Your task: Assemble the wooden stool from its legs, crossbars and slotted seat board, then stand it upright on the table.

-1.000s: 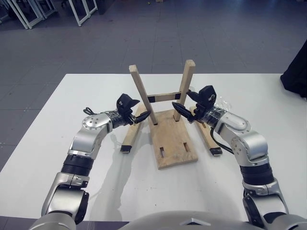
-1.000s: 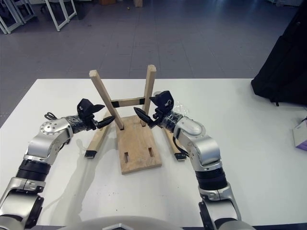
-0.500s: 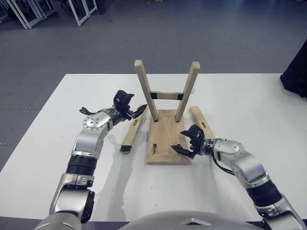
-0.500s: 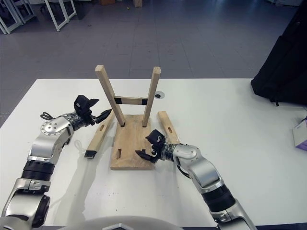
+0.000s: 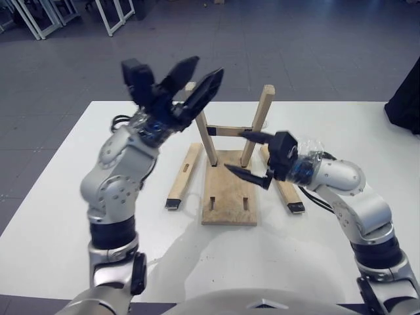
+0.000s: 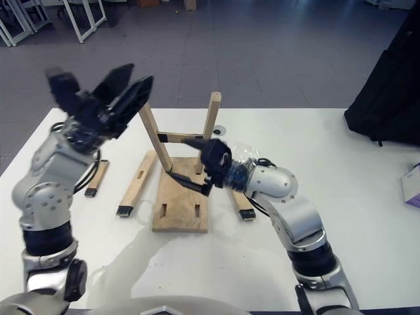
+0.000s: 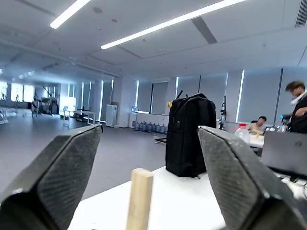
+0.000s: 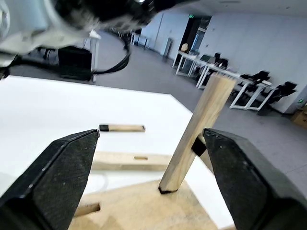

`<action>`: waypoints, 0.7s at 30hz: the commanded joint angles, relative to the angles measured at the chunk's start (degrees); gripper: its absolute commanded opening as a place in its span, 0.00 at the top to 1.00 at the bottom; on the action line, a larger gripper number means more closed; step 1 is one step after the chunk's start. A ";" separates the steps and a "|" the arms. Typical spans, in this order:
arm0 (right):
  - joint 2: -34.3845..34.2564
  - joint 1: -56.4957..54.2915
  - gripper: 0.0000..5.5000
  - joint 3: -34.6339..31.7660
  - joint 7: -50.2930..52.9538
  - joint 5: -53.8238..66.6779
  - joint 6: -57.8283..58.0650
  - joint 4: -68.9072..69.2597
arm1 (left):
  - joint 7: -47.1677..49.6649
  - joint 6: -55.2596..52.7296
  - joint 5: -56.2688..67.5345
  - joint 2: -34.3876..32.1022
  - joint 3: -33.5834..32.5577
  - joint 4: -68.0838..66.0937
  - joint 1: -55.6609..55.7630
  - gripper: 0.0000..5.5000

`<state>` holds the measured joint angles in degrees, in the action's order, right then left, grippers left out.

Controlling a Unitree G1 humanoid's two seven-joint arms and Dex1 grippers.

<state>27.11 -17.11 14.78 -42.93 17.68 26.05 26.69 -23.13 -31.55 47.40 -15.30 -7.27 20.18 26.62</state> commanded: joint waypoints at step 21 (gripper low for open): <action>-0.48 5.67 0.28 11.17 -2.39 -15.32 -7.78 -17.47 | 48.64 -18.90 23.93 19.08 -20.25 -33.65 12.59 0.33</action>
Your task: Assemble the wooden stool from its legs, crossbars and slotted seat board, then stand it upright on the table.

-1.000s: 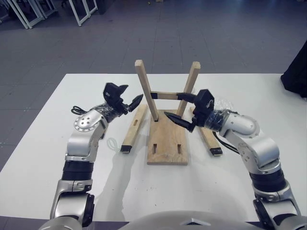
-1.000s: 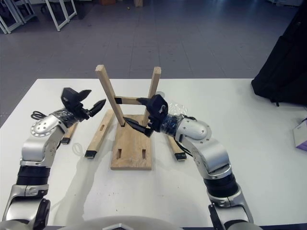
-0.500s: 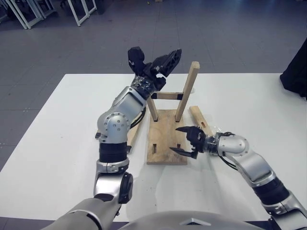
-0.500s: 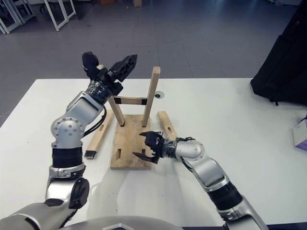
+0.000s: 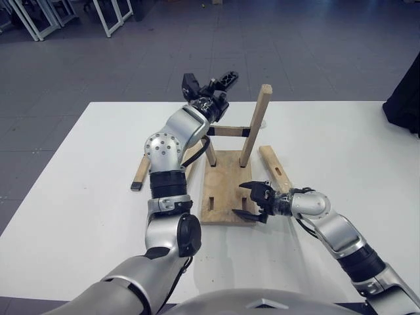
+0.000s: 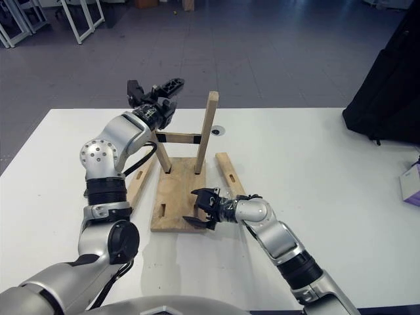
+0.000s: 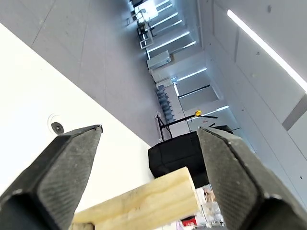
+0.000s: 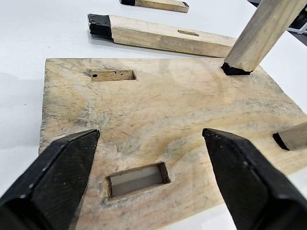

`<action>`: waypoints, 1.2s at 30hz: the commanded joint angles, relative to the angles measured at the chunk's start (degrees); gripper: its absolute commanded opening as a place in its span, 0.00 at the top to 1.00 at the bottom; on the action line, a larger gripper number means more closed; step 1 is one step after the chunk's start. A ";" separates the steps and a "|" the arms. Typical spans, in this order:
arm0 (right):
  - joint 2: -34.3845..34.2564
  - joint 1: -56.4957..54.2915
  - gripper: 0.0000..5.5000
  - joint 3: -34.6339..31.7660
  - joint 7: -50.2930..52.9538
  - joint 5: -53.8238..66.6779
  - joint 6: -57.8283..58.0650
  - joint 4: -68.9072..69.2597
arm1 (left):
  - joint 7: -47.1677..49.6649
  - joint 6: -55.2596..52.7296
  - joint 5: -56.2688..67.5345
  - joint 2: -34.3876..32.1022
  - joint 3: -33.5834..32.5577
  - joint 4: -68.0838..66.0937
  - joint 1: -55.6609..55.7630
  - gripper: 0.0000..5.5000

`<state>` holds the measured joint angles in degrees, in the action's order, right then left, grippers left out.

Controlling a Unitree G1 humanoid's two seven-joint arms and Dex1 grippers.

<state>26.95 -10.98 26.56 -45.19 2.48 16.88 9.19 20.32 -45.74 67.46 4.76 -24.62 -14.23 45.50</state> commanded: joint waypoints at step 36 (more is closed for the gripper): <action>-4.51 2.59 0.28 -10.79 5.39 8.10 9.43 8.03 | -38.89 17.44 -44.63 -41.67 15.72 8.24 -42.07 0.33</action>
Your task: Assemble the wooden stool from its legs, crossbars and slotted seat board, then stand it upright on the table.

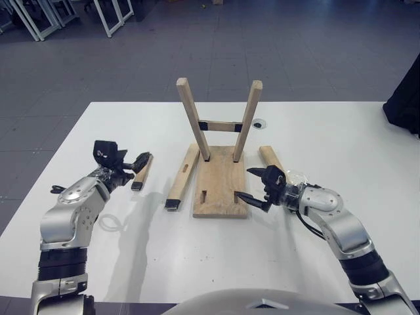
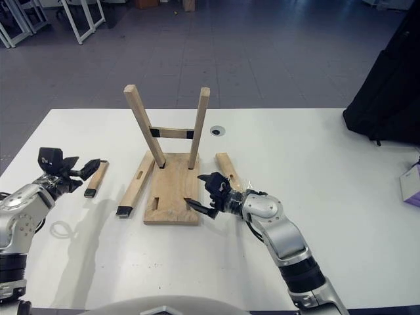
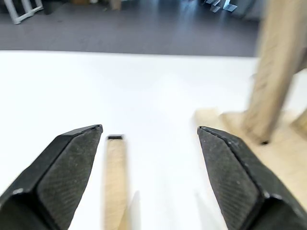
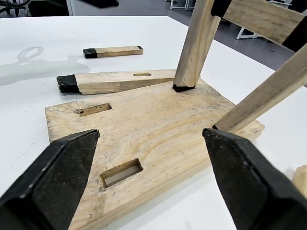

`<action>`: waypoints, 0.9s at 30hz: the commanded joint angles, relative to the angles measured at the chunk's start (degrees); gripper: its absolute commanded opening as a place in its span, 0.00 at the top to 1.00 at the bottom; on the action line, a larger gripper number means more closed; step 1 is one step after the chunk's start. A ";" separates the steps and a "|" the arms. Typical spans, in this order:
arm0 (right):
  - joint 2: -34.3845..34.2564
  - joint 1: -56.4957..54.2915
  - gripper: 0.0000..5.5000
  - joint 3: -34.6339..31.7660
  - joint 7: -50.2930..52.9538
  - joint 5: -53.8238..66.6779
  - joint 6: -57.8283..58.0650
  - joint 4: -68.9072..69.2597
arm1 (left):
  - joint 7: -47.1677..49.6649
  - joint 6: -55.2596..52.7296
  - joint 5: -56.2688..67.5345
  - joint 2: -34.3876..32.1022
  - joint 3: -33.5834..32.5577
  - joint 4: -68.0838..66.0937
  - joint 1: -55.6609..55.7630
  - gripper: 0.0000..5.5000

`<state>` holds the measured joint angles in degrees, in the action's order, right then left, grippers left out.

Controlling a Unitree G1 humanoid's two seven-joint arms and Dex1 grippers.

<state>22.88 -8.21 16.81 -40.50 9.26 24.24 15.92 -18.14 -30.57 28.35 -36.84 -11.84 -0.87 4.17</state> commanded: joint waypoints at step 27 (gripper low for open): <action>-2.33 -3.59 0.28 -9.74 2.60 11.95 8.40 2.34 | -1.33 26.29 -11.50 12.36 -1.97 -0.28 -0.19 0.76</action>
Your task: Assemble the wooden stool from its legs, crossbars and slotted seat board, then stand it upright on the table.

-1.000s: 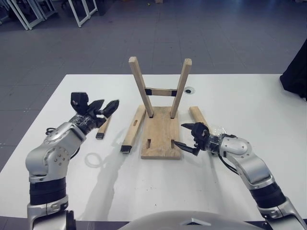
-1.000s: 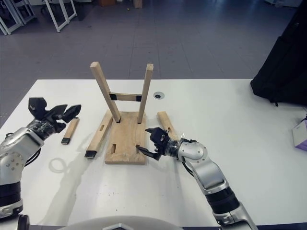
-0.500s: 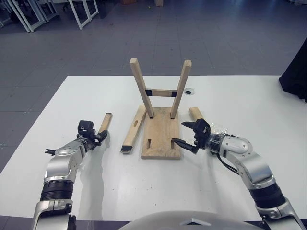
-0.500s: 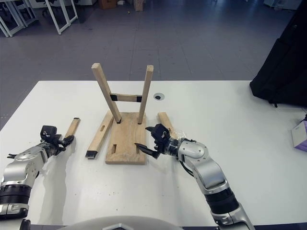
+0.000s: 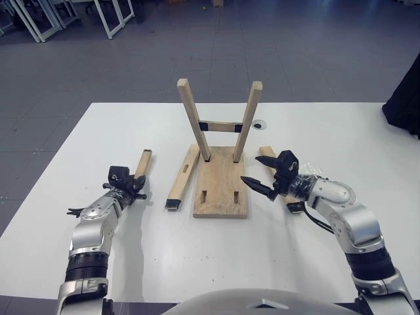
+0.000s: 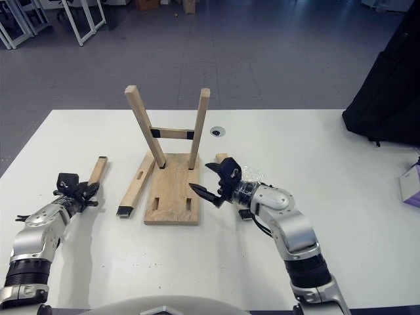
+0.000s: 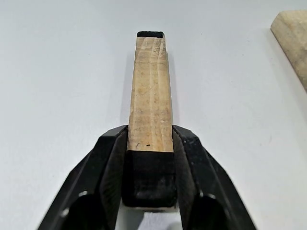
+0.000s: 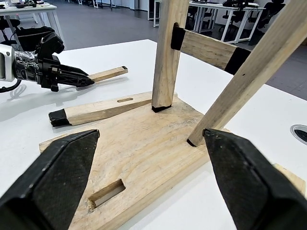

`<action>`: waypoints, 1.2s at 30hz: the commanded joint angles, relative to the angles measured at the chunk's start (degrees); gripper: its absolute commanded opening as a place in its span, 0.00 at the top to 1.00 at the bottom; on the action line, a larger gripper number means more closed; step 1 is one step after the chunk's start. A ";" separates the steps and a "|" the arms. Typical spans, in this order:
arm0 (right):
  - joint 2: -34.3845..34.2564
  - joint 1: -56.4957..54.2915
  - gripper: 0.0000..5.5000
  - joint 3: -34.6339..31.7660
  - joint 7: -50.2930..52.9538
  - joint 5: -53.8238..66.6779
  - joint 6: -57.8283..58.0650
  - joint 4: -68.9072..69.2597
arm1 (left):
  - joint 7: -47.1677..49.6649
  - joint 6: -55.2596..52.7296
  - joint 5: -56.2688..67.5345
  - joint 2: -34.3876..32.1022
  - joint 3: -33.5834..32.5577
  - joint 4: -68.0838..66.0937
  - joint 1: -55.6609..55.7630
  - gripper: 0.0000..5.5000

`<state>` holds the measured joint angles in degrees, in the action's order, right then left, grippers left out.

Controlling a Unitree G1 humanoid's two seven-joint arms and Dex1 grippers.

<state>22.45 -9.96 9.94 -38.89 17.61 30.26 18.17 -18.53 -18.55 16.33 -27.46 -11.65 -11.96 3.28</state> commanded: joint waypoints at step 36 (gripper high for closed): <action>-25.29 -8.77 0.92 -18.44 30.14 54.15 17.40 -1.75 | -20.16 20.04 -0.08 0.40 15.48 31.64 -3.76 0.76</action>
<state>-3.03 -17.82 -8.60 -8.68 70.46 48.11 16.26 -38.23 1.94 17.03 -26.39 4.03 20.14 -1.09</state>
